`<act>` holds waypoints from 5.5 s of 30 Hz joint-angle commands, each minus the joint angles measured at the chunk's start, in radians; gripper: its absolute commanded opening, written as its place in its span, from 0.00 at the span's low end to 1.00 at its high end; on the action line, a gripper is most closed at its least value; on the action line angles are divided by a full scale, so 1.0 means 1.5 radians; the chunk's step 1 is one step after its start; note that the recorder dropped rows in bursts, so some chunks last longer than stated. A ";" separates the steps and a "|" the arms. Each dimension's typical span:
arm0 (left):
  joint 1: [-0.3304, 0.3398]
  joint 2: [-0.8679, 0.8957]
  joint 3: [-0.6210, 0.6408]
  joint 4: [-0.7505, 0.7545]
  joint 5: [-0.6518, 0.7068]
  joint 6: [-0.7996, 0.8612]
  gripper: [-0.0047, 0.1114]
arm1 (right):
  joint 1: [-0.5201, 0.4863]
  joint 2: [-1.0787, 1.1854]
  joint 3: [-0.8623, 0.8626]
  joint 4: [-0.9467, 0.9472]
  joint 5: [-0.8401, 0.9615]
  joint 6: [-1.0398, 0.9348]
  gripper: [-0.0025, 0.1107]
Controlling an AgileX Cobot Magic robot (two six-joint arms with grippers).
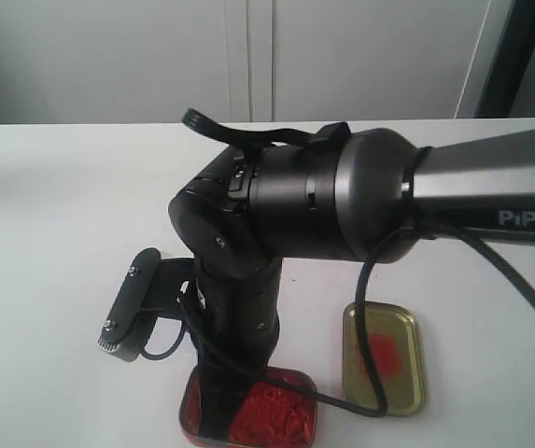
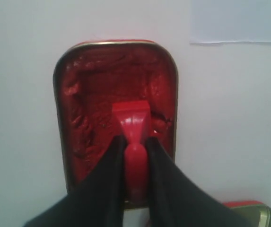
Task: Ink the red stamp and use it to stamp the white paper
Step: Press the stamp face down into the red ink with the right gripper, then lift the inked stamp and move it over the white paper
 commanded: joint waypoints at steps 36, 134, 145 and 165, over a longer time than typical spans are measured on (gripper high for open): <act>0.000 -0.003 0.006 0.002 0.011 0.000 0.04 | -0.008 0.176 0.018 0.022 0.008 -0.019 0.02; 0.000 -0.003 0.006 0.002 0.011 0.000 0.04 | -0.102 0.002 0.141 0.214 -0.235 0.050 0.02; 0.000 -0.003 0.006 0.002 0.011 0.000 0.04 | -0.102 -0.064 0.140 0.221 -0.229 0.058 0.02; 0.000 -0.003 0.006 0.002 0.011 0.000 0.04 | -0.102 -0.042 0.007 0.170 -0.127 0.167 0.02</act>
